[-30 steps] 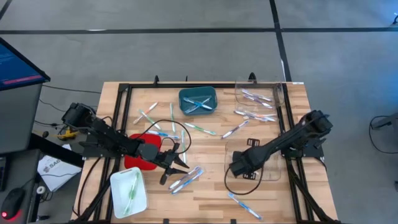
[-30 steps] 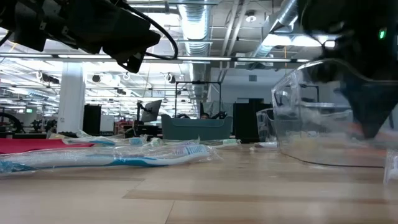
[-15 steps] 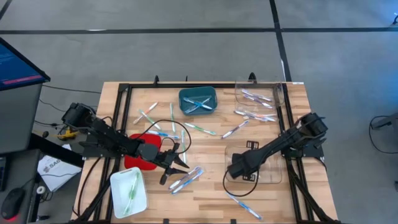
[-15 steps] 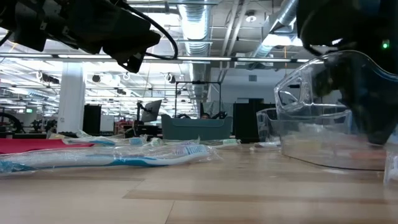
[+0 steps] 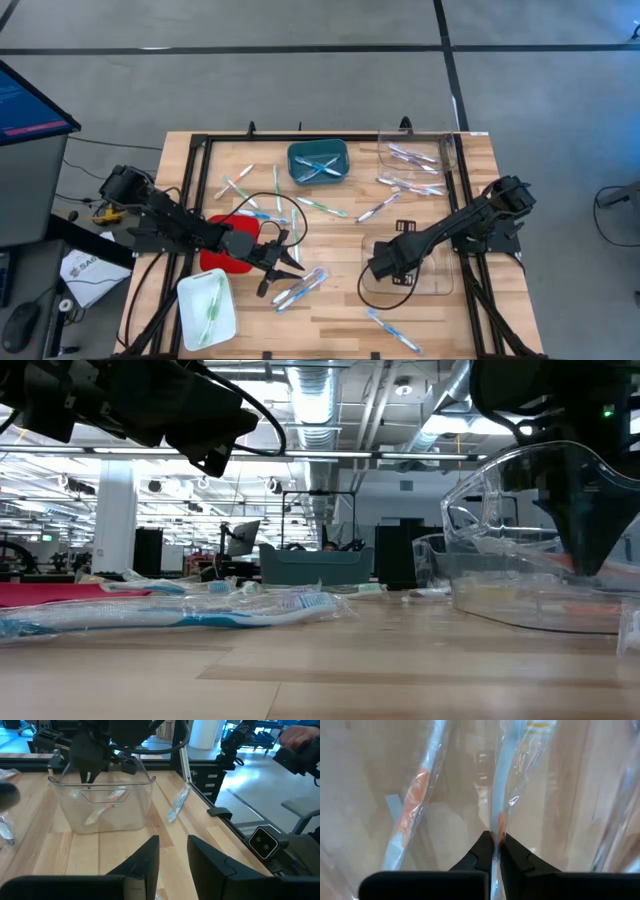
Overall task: Pick & Place Toothbrushes
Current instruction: Put the orange toothbrush into the bottom transparent bin, then put the purple toothbrush into the top transparent bin
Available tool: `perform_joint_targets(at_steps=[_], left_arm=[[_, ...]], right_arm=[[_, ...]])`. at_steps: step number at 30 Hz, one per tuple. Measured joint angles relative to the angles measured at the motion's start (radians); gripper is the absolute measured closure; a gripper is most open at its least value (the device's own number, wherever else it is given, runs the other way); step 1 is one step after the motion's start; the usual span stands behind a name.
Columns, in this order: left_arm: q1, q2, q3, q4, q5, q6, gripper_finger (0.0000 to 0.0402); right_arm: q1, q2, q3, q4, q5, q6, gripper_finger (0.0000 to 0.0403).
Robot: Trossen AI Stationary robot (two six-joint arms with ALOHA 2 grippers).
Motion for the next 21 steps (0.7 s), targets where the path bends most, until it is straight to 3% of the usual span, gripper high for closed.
perform_joint_targets(at_steps=[3,12,21], left_arm=[[0.000,0.000,0.000,0.000,0.000,0.000,0.0308],[0.000,0.000,0.000,0.000,0.000,0.000,0.0308],[0.000,0.000,0.000,0.000,0.000,0.000,0.0308]], right_arm=[[0.000,0.000,0.000,0.000,0.005,-0.038,0.0389],[0.000,0.000,0.000,0.000,0.008,-0.074,0.0314],[0.003,0.000,0.029,-0.004,0.008,-0.083,0.0269]])
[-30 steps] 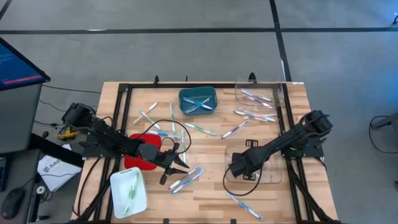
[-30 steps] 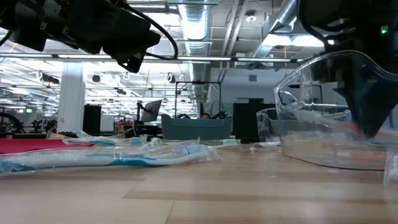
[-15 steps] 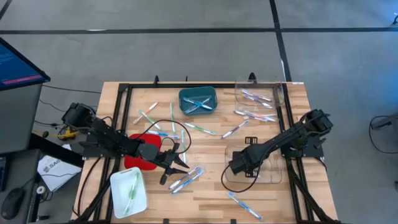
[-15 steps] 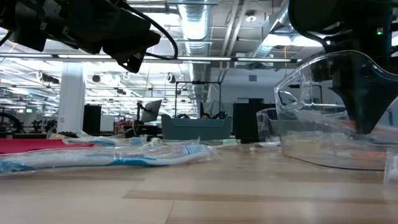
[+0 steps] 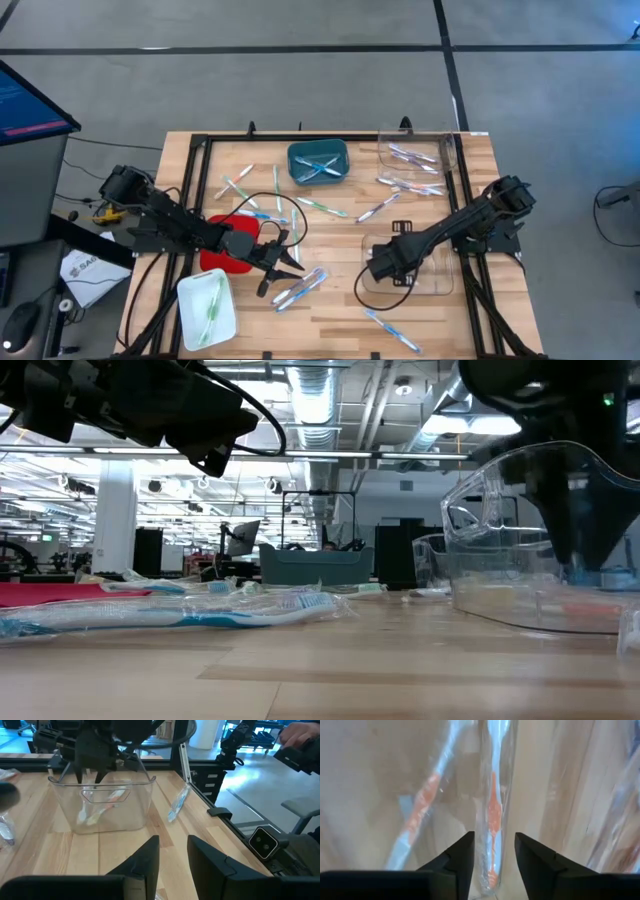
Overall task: Pick & Place Toothbrushes
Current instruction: Put the purple toothbrush into the top transparent bin
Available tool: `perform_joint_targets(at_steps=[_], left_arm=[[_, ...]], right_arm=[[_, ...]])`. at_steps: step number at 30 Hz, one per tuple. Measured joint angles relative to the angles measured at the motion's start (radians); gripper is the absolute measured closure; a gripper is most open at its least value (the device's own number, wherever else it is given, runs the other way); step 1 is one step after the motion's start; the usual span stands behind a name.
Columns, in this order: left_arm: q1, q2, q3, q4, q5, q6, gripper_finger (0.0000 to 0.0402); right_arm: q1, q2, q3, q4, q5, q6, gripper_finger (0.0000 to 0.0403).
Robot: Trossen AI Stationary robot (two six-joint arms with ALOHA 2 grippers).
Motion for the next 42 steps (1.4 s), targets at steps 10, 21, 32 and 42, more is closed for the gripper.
perform_joint_targets(at_steps=[10,21,32,42], left_arm=[[0.000,0.000,0.000,0.000,0.000,-0.001,0.0308],[0.000,0.000,0.000,0.000,0.003,0.000,0.0308],[0.018,0.000,0.000,0.000,-0.001,0.006,0.0308],[0.067,0.000,0.000,0.000,-0.001,0.054,0.0308]], right_arm=[[-0.001,0.000,0.167,-0.089,0.062,-0.029,0.0256],[0.000,0.000,0.407,-0.223,0.174,-0.055,0.0265],[0.016,0.000,0.536,-0.179,0.201,-0.104,0.0266],[0.040,-0.010,0.536,-0.034,0.516,-0.075,0.0260]])
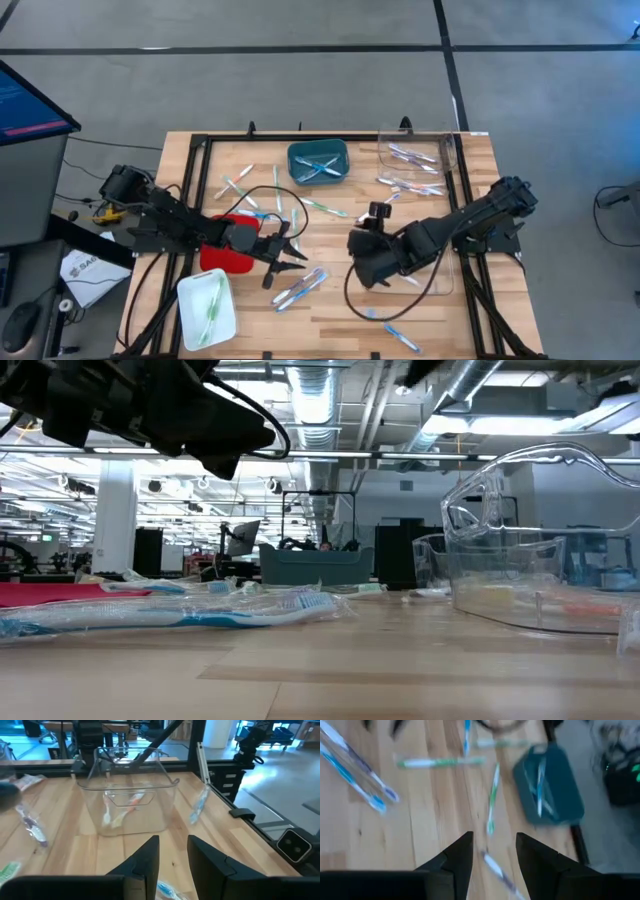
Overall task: Pick & Place Toothbrushes
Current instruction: Put the purple toothbrush into the top transparent bin
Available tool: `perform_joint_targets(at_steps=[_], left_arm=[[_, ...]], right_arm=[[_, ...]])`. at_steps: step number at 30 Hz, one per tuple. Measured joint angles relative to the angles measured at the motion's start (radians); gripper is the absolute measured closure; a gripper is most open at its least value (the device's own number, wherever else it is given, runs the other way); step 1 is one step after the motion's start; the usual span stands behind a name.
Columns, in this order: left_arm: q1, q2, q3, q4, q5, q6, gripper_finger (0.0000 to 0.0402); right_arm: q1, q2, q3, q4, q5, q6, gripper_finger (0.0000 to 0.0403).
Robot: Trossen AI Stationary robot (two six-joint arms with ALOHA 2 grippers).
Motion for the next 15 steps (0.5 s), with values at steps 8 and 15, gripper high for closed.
perform_joint_targets(at_steps=[8,15], left_arm=[[-0.007,0.000,0.000,-0.007,0.002,-0.001,0.0308],[-0.007,0.000,0.000,-0.019,0.004,-0.001,0.0308]], right_arm=[[0.036,-0.029,-0.116,0.355,0.034,-0.236,0.0266],[0.017,-0.156,-0.341,0.626,-0.039,-0.270,0.0262]])
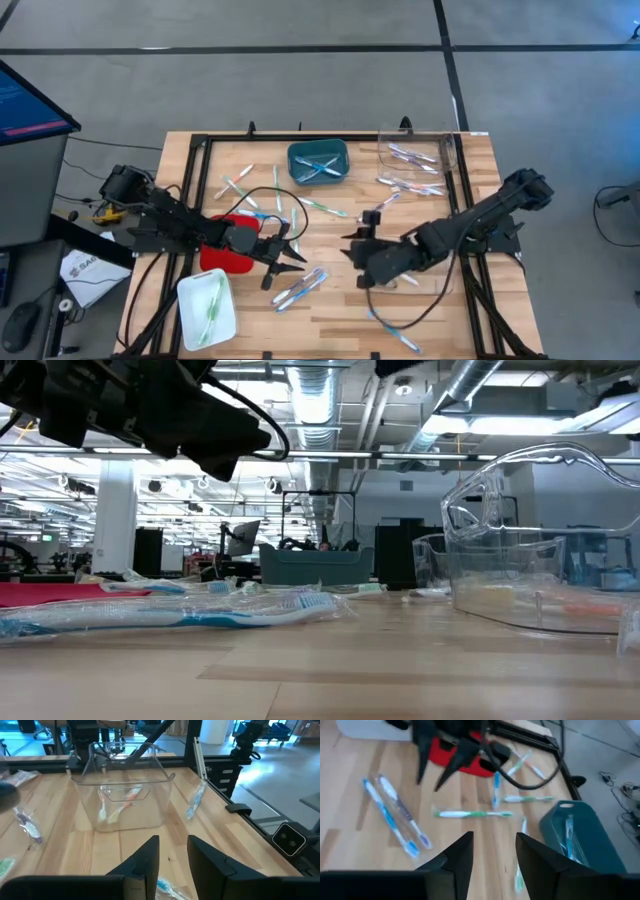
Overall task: Pick & Place Toothbrushes
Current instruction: Put the purple toothbrush into the top transparent bin
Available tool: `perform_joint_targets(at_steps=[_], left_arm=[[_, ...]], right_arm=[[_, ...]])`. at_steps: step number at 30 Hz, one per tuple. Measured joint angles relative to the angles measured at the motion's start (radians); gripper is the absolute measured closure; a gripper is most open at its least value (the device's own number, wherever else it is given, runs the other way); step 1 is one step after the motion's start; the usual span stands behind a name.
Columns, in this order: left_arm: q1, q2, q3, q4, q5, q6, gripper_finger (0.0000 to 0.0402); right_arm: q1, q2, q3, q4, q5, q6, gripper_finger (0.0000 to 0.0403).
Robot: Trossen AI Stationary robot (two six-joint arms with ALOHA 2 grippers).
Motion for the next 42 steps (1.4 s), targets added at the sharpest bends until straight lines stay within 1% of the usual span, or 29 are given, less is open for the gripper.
perform_joint_targets(at_steps=[3,5,6,8,11,13,15,18,21,25,30,33,35,39,42], left_arm=[[0.000,0.000,0.000,-0.002,-0.001,0.001,0.0308],[0.005,0.000,0.000,0.001,0.000,0.004,0.0308],[0.008,0.000,0.000,0.005,-0.001,0.004,0.0308],[0.020,0.000,0.000,0.026,0.000,0.009,0.0308],[0.039,0.000,0.002,0.020,-0.005,0.020,0.0308],[0.050,0.000,0.002,-0.002,-0.005,0.021,0.0308],[0.066,0.000,0.002,-0.032,-0.004,0.035,0.0308],[0.099,0.000,0.017,-0.111,-0.001,0.078,0.0308],[0.145,0.000,0.052,-0.193,-0.001,0.081,0.0308],[0.205,0.000,0.056,-0.210,-0.001,0.121,0.0308],[0.288,0.000,0.056,-0.255,0.008,0.288,0.0308],[0.339,0.000,0.056,-0.284,0.071,0.420,0.0308],[0.364,0.000,0.063,-0.286,0.083,0.465,0.0308],[0.400,0.000,0.075,-0.282,0.086,0.473,0.0308],[0.406,0.000,0.076,-0.282,0.086,0.473,0.0308]], right_arm=[[-0.022,-0.082,-0.108,0.201,-0.006,-0.059,0.0260],[-0.044,-0.151,-0.181,0.365,-0.038,-0.150,0.0259],[-0.063,-0.184,-0.215,0.463,-0.081,-0.205,0.0259],[-0.109,-0.248,-0.288,0.636,-0.210,-0.310,0.0259],[-0.187,-0.326,-0.378,0.831,-0.433,-0.375,0.0261],[-0.229,-0.368,-0.412,0.843,-0.529,-0.347,0.0261],[-0.261,-0.398,-0.441,0.840,-0.565,-0.306,0.0260],[-0.279,-0.411,-0.460,0.830,-0.564,-0.285,0.0257],[-0.283,-0.412,-0.460,0.834,-0.566,-0.286,0.0256],[-0.294,-0.404,-0.460,0.828,-0.568,-0.319,0.0259],[-0.322,-0.389,-0.459,0.819,-0.569,-0.379,0.0262],[-0.371,-0.394,-0.459,0.847,-0.568,-0.429,0.0261],[-0.409,-0.396,-0.457,0.843,-0.562,-0.438,0.0260],[-0.475,-0.387,-0.459,0.831,-0.567,-0.435,0.0260],[-0.509,-0.393,-0.439,0.833,-0.564,-0.432,0.0262]])
